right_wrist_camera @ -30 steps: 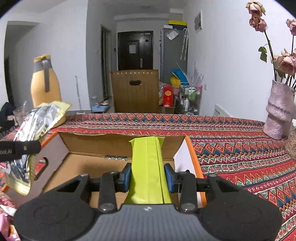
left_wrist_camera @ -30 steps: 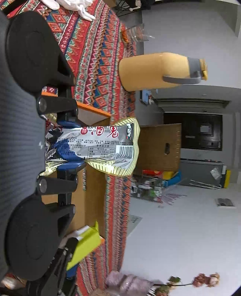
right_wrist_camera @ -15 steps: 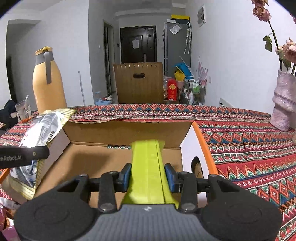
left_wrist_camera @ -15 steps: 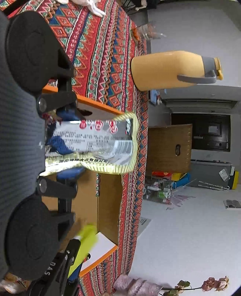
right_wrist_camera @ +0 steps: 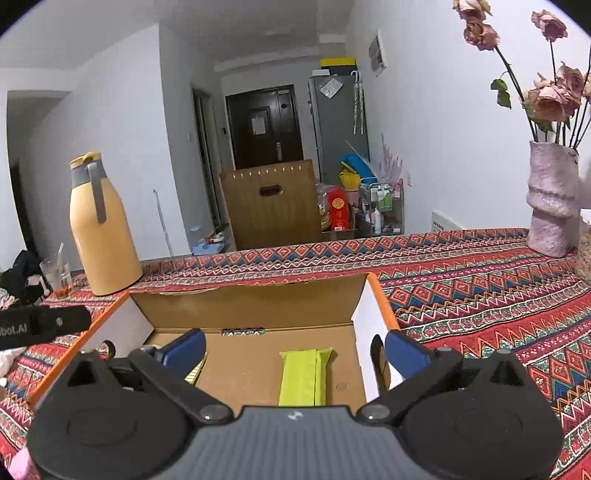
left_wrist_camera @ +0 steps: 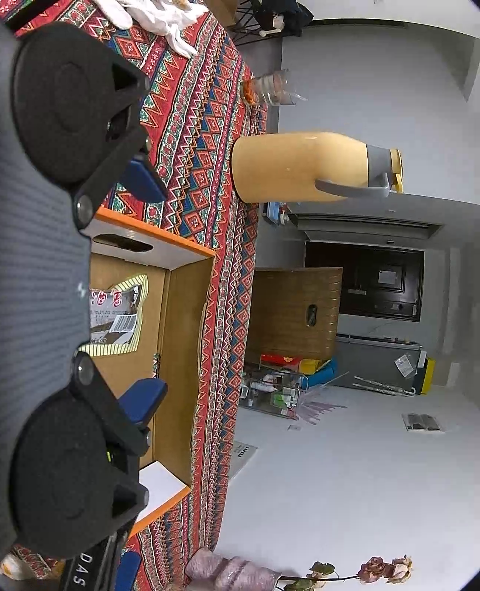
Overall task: Organize snacks
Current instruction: 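Lower both held snacks into the cardboard box and open both tools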
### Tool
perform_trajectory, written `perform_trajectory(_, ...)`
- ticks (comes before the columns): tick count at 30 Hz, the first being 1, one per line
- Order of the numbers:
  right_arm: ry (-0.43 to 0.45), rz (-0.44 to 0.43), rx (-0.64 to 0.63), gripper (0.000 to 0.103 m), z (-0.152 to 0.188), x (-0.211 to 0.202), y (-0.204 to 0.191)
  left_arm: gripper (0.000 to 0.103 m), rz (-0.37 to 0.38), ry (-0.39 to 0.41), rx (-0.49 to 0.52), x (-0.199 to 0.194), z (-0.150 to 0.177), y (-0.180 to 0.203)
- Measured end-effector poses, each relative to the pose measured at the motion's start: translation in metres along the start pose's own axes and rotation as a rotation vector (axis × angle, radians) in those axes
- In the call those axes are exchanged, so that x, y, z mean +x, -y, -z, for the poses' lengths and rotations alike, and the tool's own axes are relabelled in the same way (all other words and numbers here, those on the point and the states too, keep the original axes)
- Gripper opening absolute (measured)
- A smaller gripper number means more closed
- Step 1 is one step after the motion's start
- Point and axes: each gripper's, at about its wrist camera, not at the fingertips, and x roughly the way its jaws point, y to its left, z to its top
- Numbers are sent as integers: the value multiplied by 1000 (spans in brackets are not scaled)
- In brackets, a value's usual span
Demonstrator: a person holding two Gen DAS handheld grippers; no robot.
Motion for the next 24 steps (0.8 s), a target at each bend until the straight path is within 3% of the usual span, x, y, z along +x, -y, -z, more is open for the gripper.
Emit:
perform_trajectory(9,49,7,0,103,-4,-15,-1,103,19,10,-7,-9,-5,-3)
perform_trajectory(17,133,10,-31,103,-14,-55,-6,103,37,14,3,-31,-11,-7)
perform_trajectory(24,171,13,-75,103,-4,-97,-9,103,41,24,16,-61,2,-23)
